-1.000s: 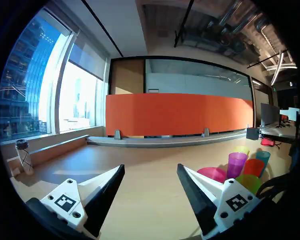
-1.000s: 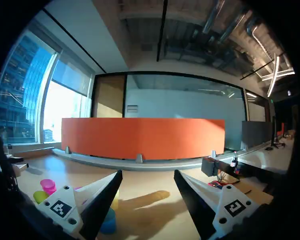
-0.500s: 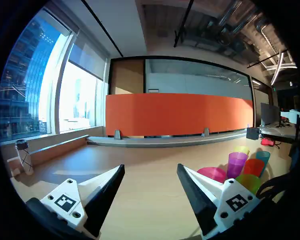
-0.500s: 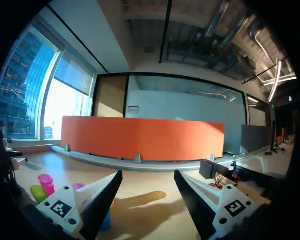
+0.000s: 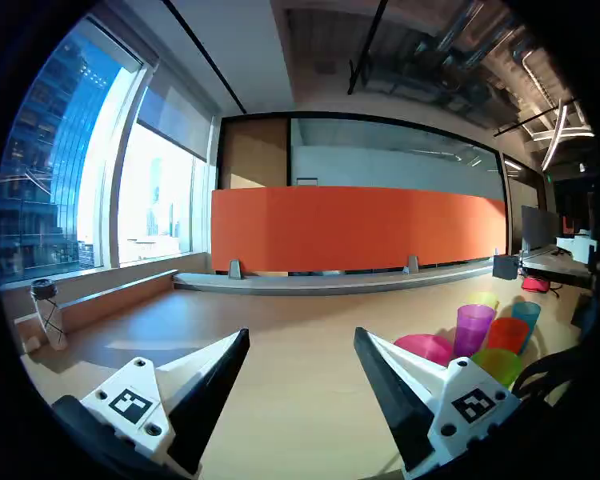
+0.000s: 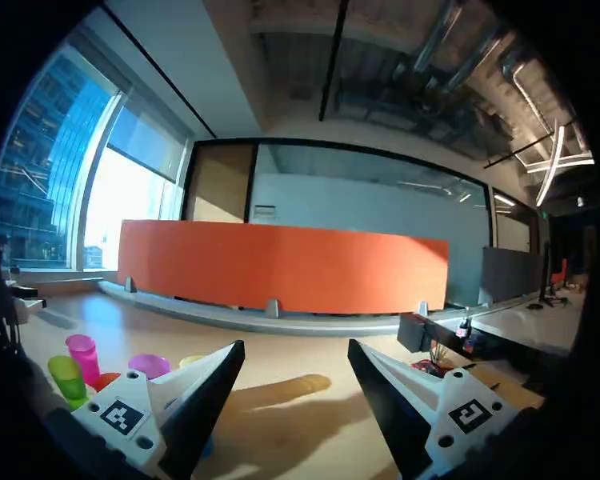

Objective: Pour water

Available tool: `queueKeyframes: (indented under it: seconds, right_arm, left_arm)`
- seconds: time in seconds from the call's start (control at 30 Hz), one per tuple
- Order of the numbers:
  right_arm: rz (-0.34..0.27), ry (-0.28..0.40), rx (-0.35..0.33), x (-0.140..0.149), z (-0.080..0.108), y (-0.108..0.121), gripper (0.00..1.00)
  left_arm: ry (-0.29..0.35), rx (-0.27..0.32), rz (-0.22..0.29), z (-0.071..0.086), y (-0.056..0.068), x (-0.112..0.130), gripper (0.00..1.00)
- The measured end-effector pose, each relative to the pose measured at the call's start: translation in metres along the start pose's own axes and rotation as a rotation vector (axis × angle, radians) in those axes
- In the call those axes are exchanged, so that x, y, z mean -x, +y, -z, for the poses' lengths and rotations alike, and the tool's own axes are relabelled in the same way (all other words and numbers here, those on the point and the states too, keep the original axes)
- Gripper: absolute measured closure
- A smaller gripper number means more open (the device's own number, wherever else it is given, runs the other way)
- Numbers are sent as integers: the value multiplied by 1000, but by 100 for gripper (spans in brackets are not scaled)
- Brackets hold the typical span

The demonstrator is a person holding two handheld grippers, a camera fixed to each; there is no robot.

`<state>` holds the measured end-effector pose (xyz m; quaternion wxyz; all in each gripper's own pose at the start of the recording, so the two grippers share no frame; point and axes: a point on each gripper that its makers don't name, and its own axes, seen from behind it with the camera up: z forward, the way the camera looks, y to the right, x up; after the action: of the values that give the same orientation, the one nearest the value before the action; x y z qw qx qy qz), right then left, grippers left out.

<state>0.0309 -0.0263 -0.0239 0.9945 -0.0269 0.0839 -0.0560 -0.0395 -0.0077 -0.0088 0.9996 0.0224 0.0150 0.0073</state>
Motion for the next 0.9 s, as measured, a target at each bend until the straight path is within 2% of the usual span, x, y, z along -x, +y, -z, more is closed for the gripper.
queueKeyframes:
  seconds: [0.27, 0.47, 0.9]
  right_arm:
    - [-19, -16, -2, 21, 2, 0, 0]
    - [1, -21, 14, 37, 2, 5, 0]
    - [-16, -46, 28, 54, -3, 14, 0]
  left_arm:
    - [0, 0, 0, 0, 0, 0, 3]
    - [0, 0, 0, 0, 0, 0, 3]
    - [0, 0, 0, 0, 0, 0, 3]
